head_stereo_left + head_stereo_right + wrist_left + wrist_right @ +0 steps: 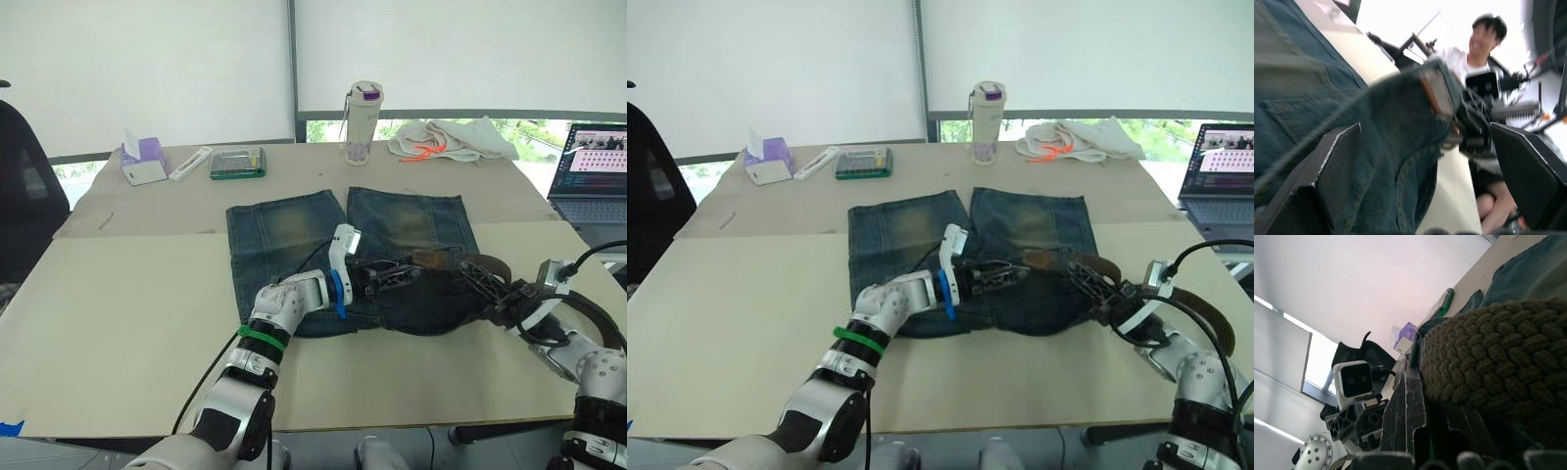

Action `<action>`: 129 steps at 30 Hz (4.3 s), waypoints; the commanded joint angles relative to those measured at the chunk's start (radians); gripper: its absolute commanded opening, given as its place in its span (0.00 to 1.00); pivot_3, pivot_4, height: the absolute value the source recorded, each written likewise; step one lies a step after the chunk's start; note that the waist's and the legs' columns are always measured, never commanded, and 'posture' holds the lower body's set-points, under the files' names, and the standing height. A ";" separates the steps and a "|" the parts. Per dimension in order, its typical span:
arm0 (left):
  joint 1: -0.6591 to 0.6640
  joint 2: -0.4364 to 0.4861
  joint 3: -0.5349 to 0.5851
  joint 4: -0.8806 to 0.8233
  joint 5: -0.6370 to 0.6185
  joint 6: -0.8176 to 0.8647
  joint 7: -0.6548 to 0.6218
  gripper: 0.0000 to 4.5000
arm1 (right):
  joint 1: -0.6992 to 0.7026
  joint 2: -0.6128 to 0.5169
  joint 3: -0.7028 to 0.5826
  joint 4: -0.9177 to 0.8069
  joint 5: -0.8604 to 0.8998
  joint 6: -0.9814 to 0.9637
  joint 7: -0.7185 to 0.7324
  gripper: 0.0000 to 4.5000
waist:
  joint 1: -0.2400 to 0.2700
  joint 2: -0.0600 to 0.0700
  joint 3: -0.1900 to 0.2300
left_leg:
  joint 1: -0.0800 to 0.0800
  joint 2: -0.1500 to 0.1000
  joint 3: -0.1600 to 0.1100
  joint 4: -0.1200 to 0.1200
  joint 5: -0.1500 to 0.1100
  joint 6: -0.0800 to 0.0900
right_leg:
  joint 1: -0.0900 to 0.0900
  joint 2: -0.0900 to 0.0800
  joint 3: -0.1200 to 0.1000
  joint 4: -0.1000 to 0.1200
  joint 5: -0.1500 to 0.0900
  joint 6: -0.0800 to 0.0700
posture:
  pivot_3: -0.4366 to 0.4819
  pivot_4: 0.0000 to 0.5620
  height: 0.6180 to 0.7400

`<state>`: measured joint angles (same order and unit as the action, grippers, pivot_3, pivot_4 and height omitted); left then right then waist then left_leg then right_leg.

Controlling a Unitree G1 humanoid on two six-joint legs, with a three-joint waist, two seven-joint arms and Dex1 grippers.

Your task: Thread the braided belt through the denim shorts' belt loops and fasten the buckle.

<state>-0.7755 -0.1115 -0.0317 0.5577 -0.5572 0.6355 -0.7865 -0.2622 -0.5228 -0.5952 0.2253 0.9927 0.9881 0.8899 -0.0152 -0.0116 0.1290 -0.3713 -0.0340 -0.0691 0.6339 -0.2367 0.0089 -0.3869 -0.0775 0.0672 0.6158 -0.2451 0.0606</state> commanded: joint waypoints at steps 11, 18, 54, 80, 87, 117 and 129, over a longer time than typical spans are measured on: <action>-0.046 -0.115 -0.009 -0.040 -0.095 0.052 -0.036 0.69 | 0.023 -0.025 0.033 -0.074 0.026 -0.010 0.063 0.00 | -0.001 0.000 0.000 | 0.000 0.000 0.000 0.000 0.000 0.000 | 0.000 0.000 0.000 0.000 0.000 0.000 | 0.48 0.27 1.00; -0.048 -0.121 -0.012 -0.033 -0.099 0.046 -0.035 0.63 | 0.034 -0.030 0.042 -0.084 0.029 -0.011 0.076 0.00 | -0.001 0.000 0.000 | 0.000 0.000 0.000 0.000 0.000 0.000 | 0.000 0.000 0.000 0.000 0.000 0.000 | 0.48 0.27 1.00; -0.006 -0.023 -0.045 -0.058 -0.028 0.016 -0.004 0.00 | 0.280 -0.132 -0.009 -0.362 0.137 0.019 0.064 1.00 | -0.003 -0.005 0.003 | 0.000 0.000 0.000 0.000 0.000 0.000 | 0.000 0.000 0.000 -0.001 0.000 0.001 | 0.48 0.27 1.00; 0.034 -0.003 -0.041 -0.033 0.033 0.056 0.036 0.00 | 0.309 0.126 0.213 -0.529 0.009 -0.181 -0.253 1.00 | 0.002 0.001 -0.001 | -0.001 -0.001 -0.004 0.001 0.000 0.000 | 0.000 0.000 0.000 -0.001 0.000 0.001 | 0.48 0.27 1.00; 0.049 0.004 0.018 -0.058 0.047 0.008 0.109 0.00 | 0.306 0.139 0.227 -0.515 -0.009 -0.205 -0.266 1.00 | 0.002 0.001 -0.001 | -0.001 -0.001 -0.004 0.001 0.000 0.000 | 0.000 0.000 0.000 -0.001 0.000 0.001 | 0.48 0.27 1.00; 0.196 0.222 0.140 -0.408 -0.247 0.348 0.030 0.00 | 0.137 0.288 0.248 -0.440 0.049 -0.240 -0.388 1.00 | 0.000 0.003 -0.002 | 0.000 -0.001 -0.009 0.000 0.000 0.000 | 0.000 0.000 0.001 0.000 0.000 0.001 | 0.48 0.27 1.00; 0.190 0.209 0.123 -0.366 -0.224 0.305 0.037 0.00 | 0.128 0.279 0.257 -0.452 0.079 -0.239 -0.387 0.55 | -0.001 0.003 -0.002 | 0.000 0.000 -0.009 0.000 0.000 0.000 | -0.001 0.000 0.001 0.000 0.000 0.001 | 0.48 0.27 1.00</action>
<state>-0.5745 0.1014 0.0882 0.2062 -0.7775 0.9621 -0.7389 -0.1175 -0.2417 -0.3305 -0.1957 1.0446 0.7705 0.4907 -0.0157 -0.0090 0.1270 -0.3713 -0.0345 -0.0783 0.6340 -0.2370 0.0090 -0.3875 -0.0774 0.0678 0.6160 -0.2454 0.0612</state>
